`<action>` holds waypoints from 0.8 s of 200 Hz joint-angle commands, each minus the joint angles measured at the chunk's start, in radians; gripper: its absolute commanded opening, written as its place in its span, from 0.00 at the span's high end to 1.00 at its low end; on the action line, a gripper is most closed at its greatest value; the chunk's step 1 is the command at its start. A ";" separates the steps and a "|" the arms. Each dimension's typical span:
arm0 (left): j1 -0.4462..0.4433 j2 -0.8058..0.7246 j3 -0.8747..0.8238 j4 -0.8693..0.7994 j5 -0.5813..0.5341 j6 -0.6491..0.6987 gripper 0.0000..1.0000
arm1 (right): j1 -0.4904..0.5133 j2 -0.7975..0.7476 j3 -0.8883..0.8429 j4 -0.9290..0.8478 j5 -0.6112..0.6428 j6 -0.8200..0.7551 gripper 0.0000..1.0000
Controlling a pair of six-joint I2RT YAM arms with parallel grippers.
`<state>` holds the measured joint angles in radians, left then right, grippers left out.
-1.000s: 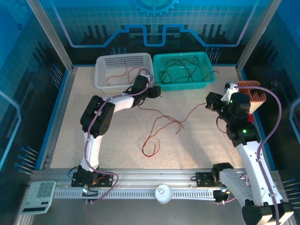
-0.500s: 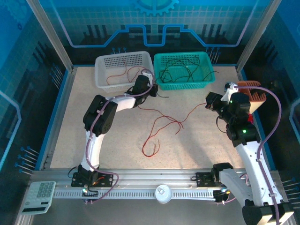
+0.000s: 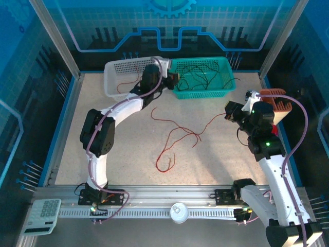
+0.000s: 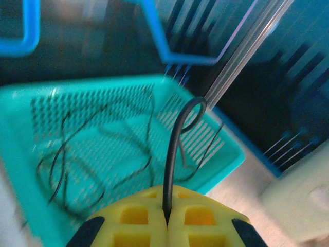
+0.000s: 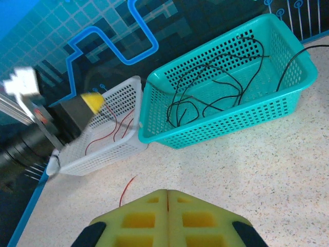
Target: Untangle the cables
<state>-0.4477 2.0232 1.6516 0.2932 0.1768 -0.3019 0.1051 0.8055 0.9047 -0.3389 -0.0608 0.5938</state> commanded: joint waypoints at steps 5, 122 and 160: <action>-0.012 0.143 0.224 -0.039 0.034 -0.073 1.00 | 0.018 0.000 0.015 0.011 -0.013 0.001 1.00; -0.026 0.378 0.598 -0.420 -0.065 0.042 0.01 | 0.055 0.016 0.087 0.004 -0.004 -0.007 1.00; -0.025 0.091 0.304 -0.318 -0.040 0.112 0.01 | 0.106 0.037 0.138 0.020 0.021 -0.003 1.00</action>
<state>-0.4686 2.3466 2.0804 -0.1188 0.1272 -0.2672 0.1707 0.8310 0.9871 -0.3428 -0.0586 0.5938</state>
